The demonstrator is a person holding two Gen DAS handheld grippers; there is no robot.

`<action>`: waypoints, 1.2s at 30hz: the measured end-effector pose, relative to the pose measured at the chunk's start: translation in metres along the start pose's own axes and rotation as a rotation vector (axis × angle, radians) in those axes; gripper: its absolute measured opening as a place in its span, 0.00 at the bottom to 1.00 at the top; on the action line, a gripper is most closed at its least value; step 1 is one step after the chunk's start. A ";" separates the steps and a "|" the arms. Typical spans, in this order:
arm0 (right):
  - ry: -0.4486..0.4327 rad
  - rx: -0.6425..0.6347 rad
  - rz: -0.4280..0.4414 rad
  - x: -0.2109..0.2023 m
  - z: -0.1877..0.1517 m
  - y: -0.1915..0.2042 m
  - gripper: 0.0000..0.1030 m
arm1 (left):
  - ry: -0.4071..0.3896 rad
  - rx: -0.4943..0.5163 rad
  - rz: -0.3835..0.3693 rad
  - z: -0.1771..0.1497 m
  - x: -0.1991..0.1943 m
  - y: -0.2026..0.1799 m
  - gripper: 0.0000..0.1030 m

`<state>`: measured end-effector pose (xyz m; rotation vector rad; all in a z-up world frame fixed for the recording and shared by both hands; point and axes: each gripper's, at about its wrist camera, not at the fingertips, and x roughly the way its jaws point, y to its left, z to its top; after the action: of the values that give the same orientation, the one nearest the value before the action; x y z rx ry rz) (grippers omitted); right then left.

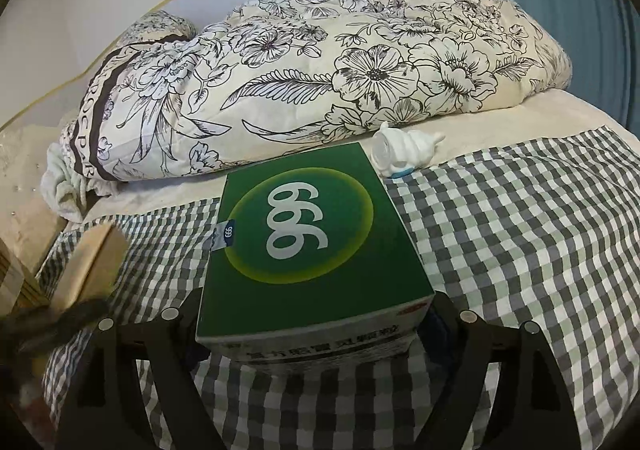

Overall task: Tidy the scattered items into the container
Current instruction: 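Lift and carry the wooden box with the left tool while the right carries the medicine box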

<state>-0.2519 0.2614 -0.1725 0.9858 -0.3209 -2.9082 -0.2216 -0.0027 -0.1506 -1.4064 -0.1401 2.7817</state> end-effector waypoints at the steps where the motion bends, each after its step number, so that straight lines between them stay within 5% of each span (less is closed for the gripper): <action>1: 0.001 -0.005 0.000 0.000 0.000 0.001 0.79 | 0.012 0.000 -0.017 -0.006 -0.010 0.003 0.73; 4: -0.029 -0.013 -0.003 -0.014 -0.002 0.006 0.79 | 0.019 0.022 -0.034 -0.026 -0.045 0.010 0.73; 9: -0.052 -0.034 0.052 -0.102 0.001 0.031 0.79 | -0.057 0.042 -0.055 -0.038 -0.108 0.017 0.73; 19: -0.096 -0.123 0.308 -0.214 0.015 0.134 0.79 | -0.238 -0.090 -0.018 -0.025 -0.226 0.079 0.73; 27: -0.027 -0.072 0.483 -0.213 0.008 0.238 0.79 | -0.274 -0.194 0.131 -0.037 -0.273 0.170 0.73; 36: 0.041 -0.188 0.534 -0.176 -0.006 0.359 0.79 | -0.215 -0.262 0.161 -0.050 -0.248 0.241 0.73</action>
<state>-0.1136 -0.0696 0.0042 0.7827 -0.2538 -2.3825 -0.0290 -0.2543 -0.0029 -1.2047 -0.4279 3.1403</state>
